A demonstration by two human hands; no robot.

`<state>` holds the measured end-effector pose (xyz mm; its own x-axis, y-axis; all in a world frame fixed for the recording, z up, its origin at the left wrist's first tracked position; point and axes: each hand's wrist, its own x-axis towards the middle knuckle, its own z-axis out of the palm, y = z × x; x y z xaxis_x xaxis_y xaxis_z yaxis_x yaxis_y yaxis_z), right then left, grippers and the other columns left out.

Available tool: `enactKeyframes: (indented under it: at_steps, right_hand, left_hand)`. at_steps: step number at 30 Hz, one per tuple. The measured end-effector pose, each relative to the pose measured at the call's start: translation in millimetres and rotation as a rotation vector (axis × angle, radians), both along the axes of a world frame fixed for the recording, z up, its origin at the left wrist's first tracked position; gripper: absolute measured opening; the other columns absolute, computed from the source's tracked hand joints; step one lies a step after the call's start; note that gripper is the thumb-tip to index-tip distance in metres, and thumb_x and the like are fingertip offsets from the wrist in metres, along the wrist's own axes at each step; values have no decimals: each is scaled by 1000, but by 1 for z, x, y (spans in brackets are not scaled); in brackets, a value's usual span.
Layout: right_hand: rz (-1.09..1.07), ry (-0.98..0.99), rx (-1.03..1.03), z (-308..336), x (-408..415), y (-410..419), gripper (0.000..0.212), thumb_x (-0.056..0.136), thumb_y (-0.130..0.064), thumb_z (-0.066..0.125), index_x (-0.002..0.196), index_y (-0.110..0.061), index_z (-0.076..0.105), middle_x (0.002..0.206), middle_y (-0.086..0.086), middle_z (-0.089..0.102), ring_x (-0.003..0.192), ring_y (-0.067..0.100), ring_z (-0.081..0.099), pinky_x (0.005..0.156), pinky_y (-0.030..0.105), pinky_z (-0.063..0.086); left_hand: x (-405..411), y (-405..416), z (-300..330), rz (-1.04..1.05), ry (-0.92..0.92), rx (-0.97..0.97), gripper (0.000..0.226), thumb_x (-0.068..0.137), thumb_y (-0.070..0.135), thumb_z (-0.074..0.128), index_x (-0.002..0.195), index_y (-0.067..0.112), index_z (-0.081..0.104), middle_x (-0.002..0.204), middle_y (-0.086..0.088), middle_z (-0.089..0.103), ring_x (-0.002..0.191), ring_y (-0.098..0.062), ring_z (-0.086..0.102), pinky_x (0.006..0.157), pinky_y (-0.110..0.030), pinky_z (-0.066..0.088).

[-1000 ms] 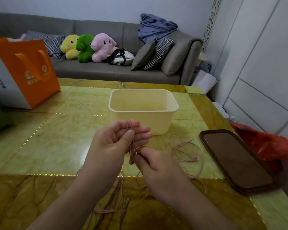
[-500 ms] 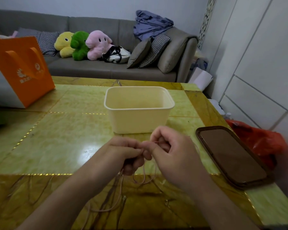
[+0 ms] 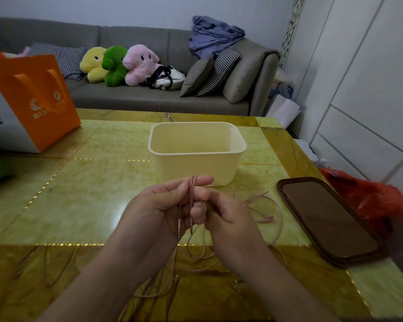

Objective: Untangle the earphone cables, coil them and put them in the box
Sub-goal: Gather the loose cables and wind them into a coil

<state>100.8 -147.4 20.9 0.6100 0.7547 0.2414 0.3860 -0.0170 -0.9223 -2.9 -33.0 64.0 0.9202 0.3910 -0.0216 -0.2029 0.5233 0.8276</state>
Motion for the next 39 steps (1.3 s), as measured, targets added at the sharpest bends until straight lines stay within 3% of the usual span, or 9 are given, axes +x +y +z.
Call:
enactKeyframes:
  at_steps: [5, 13, 18, 22, 25, 28, 31, 34, 39]
  right_hand:
    - [14, 168, 50, 1, 2, -2, 25, 101, -30, 52, 96, -16, 73, 76, 3, 53, 67, 16, 41, 63, 44, 32]
    - [66, -49, -124, 3, -12, 1, 36, 112, -20, 51, 77, -26, 58, 58, -24, 52, 56, 1, 47, 57, 16, 32]
    - [59, -203, -220, 7, -14, -1, 23, 105, -13, 55, 84, -16, 65, 65, -18, 57, 63, 7, 52, 57, 22, 35]
    - [32, -284, -229, 6, -14, -4, 22, 101, -25, 58, 81, -18, 63, 62, -5, 55, 60, 17, 53, 58, 47, 44]
    - [-8, -315, -149, 10, -10, -9, 24, 100, -32, 61, 78, -21, 61, 58, -8, 53, 56, 14, 50, 53, 42, 39]
    - [-52, -301, -85, 16, 0, -16, 26, 102, -27, 68, 76, -21, 67, 60, -10, 62, 54, 14, 53, 52, 29, 36]
    - [-100, -215, -20, 19, 6, -17, 26, 101, -23, 71, 75, -20, 67, 64, -1, 68, 58, 19, 61, 54, 42, 49]
    - [-99, -118, 32, 21, 6, -17, 27, 101, -18, 71, 74, -16, 66, 63, 0, 68, 58, 17, 64, 55, 36, 53]
    - [-107, -49, 43, 13, 4, -8, 33, 108, -28, 59, 77, -16, 62, 69, 4, 60, 65, 16, 50, 62, 45, 43]
  left_hand:
    - [2, 2, -1, 16, -20, 24, 37, 97, -2, 44, 118, -5, 75, 81, -6, 55, 67, -14, 50, 65, -26, 49]
    - [-2, -1, 0, 172, -81, 19, 34, 93, 1, 58, 122, -1, 74, 87, -8, 65, 75, -14, 64, 60, -23, 52]
    - [-2, 2, -8, 399, 88, 566, 31, 102, -6, 55, 117, 12, 75, 88, -6, 76, 83, -17, 74, 63, -26, 58]
    - [0, 6, -15, 382, 208, 849, 35, 103, -8, 53, 112, 17, 76, 89, 2, 78, 87, -9, 75, 74, -19, 59]
    - [-2, 14, -19, 280, 334, 1122, 33, 101, -4, 56, 101, 21, 78, 83, 8, 75, 83, -8, 72, 76, -25, 56]
    - [-3, 14, -12, 21, 344, 943, 29, 100, -6, 53, 83, 6, 72, 70, 1, 66, 65, -13, 60, 64, -23, 48]
    - [-4, 15, -7, -109, 342, 627, 25, 102, -4, 48, 94, -11, 71, 71, -10, 57, 61, -17, 50, 56, -21, 45]
    - [-6, 16, -5, -246, 308, 462, 23, 94, 6, 56, 95, -7, 74, 69, -8, 51, 58, -16, 43, 55, -27, 44]
    - [-6, 9, 2, -242, 33, 18, 20, 98, 2, 49, 100, -3, 69, 74, -4, 46, 58, -12, 42, 57, -26, 47]
